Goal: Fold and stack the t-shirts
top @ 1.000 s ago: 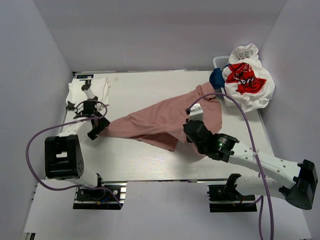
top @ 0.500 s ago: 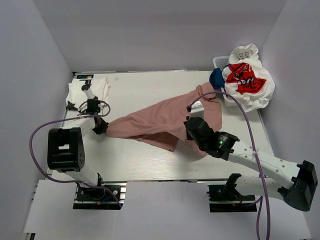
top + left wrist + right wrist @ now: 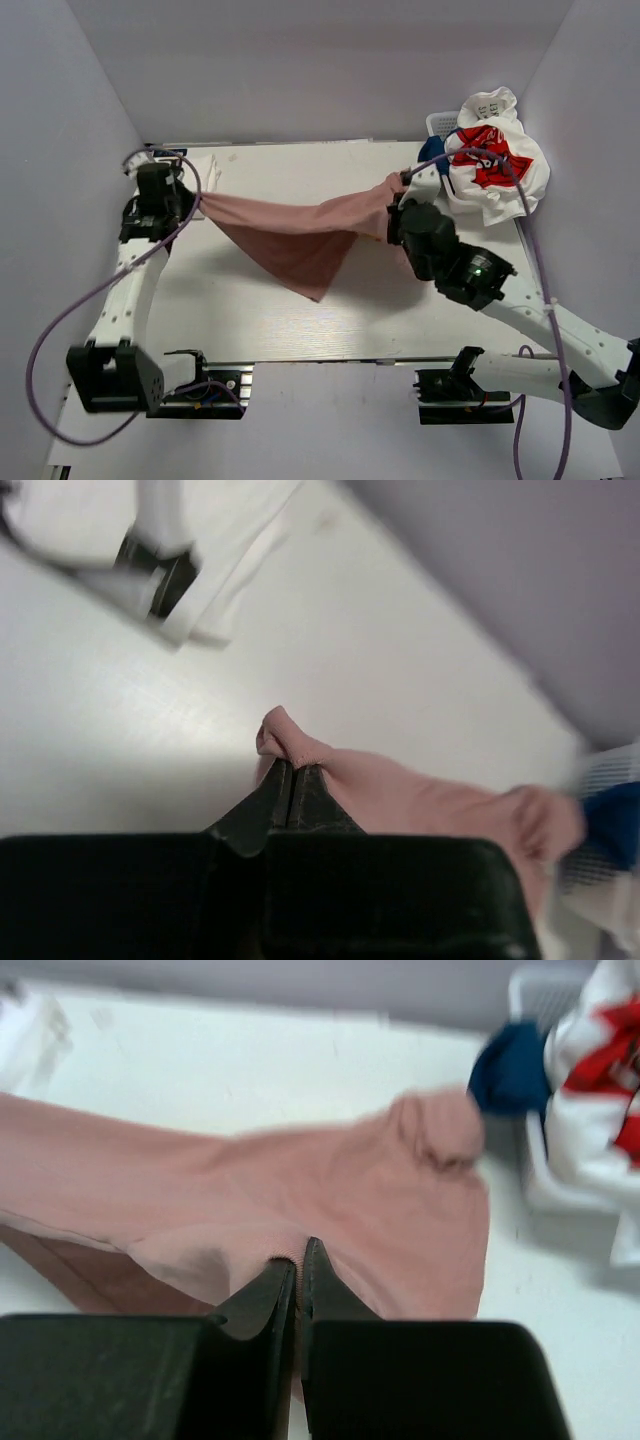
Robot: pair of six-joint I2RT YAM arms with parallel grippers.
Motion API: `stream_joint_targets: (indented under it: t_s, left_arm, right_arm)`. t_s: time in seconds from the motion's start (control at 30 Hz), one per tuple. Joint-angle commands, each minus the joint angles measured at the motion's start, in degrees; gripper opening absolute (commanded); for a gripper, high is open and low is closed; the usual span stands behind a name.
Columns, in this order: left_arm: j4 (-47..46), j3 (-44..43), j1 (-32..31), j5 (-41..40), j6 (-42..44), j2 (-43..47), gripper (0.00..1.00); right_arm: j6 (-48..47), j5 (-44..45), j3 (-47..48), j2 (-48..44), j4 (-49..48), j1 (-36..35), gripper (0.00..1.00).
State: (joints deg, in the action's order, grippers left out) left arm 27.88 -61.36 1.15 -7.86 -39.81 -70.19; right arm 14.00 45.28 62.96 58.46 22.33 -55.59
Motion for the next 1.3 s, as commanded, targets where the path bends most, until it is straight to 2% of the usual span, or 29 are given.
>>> stream_joint_targets:
  t_s: [0.0,0.13,0.17,0.23,0.27,0.33,0.37,0.4,0.43,0.47,0.5,0.53,0.63,0.77,0.8,0.83,0.87,0.9,0.97,1.0,1.07,1.1,1.13,1.17,1.2,1.27]
  left_arm:
    - [3.39,-8.39,0.00,0.30,1.57,8.31,0.00]
    - [9.29,-17.72,0.00,-2.42,2.63,13.67,0.00]
    - [10.08,-19.65,0.00,-2.43,3.50,14.64,0.00]
    - [12.45,-25.71,0.00,-2.43,4.13,16.57,0.00]
    - [13.25,-28.09,0.00,-2.43,4.82,16.58,0.00]
    - [15.79,-35.64,0.60,-1.90,5.53,17.20,0.00]
    - [16.59,-40.89,0.61,-1.38,5.53,17.20,0.00]
    - [17.46,-43.73,1.13,-0.85,5.54,17.20,0.00]
    - [19.21,-46.54,1.14,-0.84,6.06,16.67,0.00]
    - [20.10,-52.05,1.14,0.46,6.06,16.67,0.00]
    - [20.89,-54.63,1.14,1.17,6.06,15.80,0.00]
    - [21.51,-57.00,1.14,1.79,6.67,15.18,0.00]
    - [22.39,-62.91,1.14,3.02,6.68,15.17,0.00]
    - [21.87,-62.39,1.14,2.32,6.15,14.65,0.00]
    - [21.87,-62.39,1.14,2.32,6.15,14.65,0.00]
    - [21.87,-61.17,1.14,2.32,6.15,13.69,0.00]
    - [21.35,-58.72,1.14,2.32,6.15,12.46,0.00]
    - [20.38,-56.96,1.14,2.32,6.15,11.84,0.00]
    - [19.15,-50.72,1.14,1.01,5.54,10.35,0.00]
    - [17.84,-48.26,1.14,0.39,5.54,9.56,0.00]
    - [15.99,-39.68,1.14,-0.75,5.01,7.27,0.00]
    - [13.37,-36.23,1.14,-2.06,4.49,6.57,0.00]
    - [11.60,-28.97,1.14,-3.99,4.48,5.95,0.00]
    - [9.67,-25.33,1.14,-4.96,3.96,4.29,0.00]
    - [7.74,-22.08,0.44,-6.28,3.95,3.06,0.00]
    - [3.69,-14.86,0.43,-6.82,3.43,-0.36,0.01]
  right_arm:
    - [-7.66,2.27,11.20,-1.59,-2.21,0.13,0.00]
    - [-15.91,-0.01,19.82,-3.17,-3.17,0.13,0.00]
    - [-16.80,-0.71,24.71,-3.43,-2.91,-0.04,0.00]
    - [-20.67,-4.75,28.25,-4.40,-1.25,-0.04,0.00]
    - [-21.29,-5.54,34.10,-4.58,-0.28,-0.13,0.00]
    - [-24.10,-11.51,38.10,-4.49,3.57,0.13,0.00]
    - [-24.98,-13.09,44.38,-4.40,4.56,-0.13,0.00]
    - [-25.59,-14.76,46.36,-4.32,6.13,0.13,0.00]
    - [-27.69,-21.48,48.12,-4.14,7.02,0.05,0.00]
    - [-27.88,-23.29,53.09,-4.31,8.77,0.13,0.00]
    - [-27.97,-28.87,54.45,-4.23,9.13,0.13,0.00]
    - [-29.45,-30.76,57.16,-4.75,9.57,0.05,0.00]
    - [-31.30,-31.13,57.54,-6.15,7.82,0.22,0.00]
    - [-36.84,-18.59,53.42,-4.77,-0.69,-0.30,0.00]
    - [-39.98,-7.77,52.10,-4.23,-5.32,-0.39,0.00]
    - [-42.45,-4.53,47.65,-3.44,-11.54,-0.48,0.00]
    - [-49.87,1.07,46.04,-0.57,-14.74,-0.66,0.00]
    - [-52.64,6.00,44.11,0.33,-26.60,-0.31,0.00]
    - [-60.62,8.93,36.90,3.05,-32.41,-0.13,0.00]
    - [-61.63,9.82,34.97,4.72,-39.74,0.57,0.00]
    - [-60.68,9.22,27.94,6.58,-42.35,1.62,0.00]
    - [-59.10,8.08,25.05,7.80,-42.63,5.11,0.00]
    - [-54.56,6.94,22.67,9.03,-41.06,6.62,0.00]
    - [-51.21,4.06,21.86,10.17,-36.61,10.03,0.00]
    - [-42.48,-0.23,20.99,14.45,-34.30,11.98,0.00]
    - [-38.45,-6.48,17.99,18.95,-27.81,19.26,0.00]
